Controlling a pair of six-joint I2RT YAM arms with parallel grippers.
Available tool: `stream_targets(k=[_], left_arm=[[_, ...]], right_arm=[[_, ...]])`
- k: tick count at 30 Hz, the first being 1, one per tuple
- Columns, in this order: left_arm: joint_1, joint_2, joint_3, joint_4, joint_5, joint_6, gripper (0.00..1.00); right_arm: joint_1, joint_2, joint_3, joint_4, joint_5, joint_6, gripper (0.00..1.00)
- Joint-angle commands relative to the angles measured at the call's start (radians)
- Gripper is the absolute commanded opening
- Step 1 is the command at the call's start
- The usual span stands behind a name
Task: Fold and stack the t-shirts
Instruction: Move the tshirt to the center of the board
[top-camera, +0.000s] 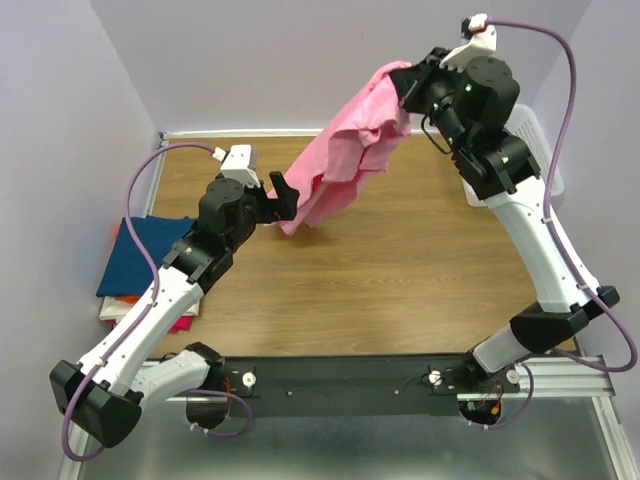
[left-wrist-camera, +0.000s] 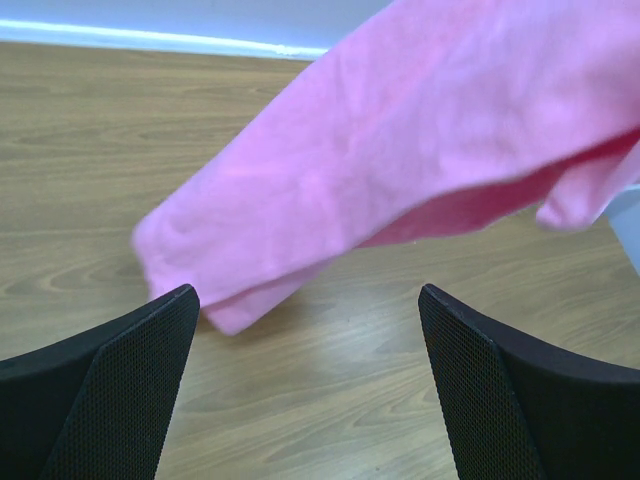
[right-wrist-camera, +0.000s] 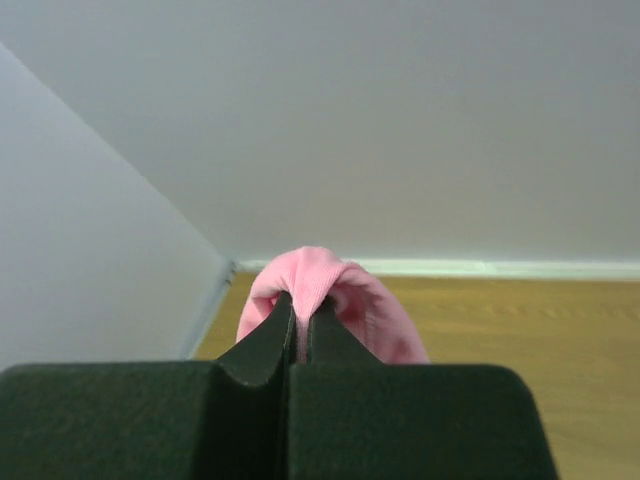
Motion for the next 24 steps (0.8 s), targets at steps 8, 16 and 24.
stream_targets(k=[8, 16, 24], left_arm=[[0.005, 0.017, -0.208, 0.03, -0.047, -0.275, 0.98], [0.02, 0.08, -0.374, 0.149, -0.074, -0.393, 0.97], [0.134, 0.178, -0.394, 0.214, -0.081, -0.443, 0.96]], right_arm=[[-0.271, -0.261, -0.791, 0.019, 0.063, 0.171, 0.66], [-0.255, -0.36, -1.164, 0.034, -0.048, 0.219, 0.74], [-0.033, -0.372, -1.339, 0.114, 0.014, 0.352, 0.72]])
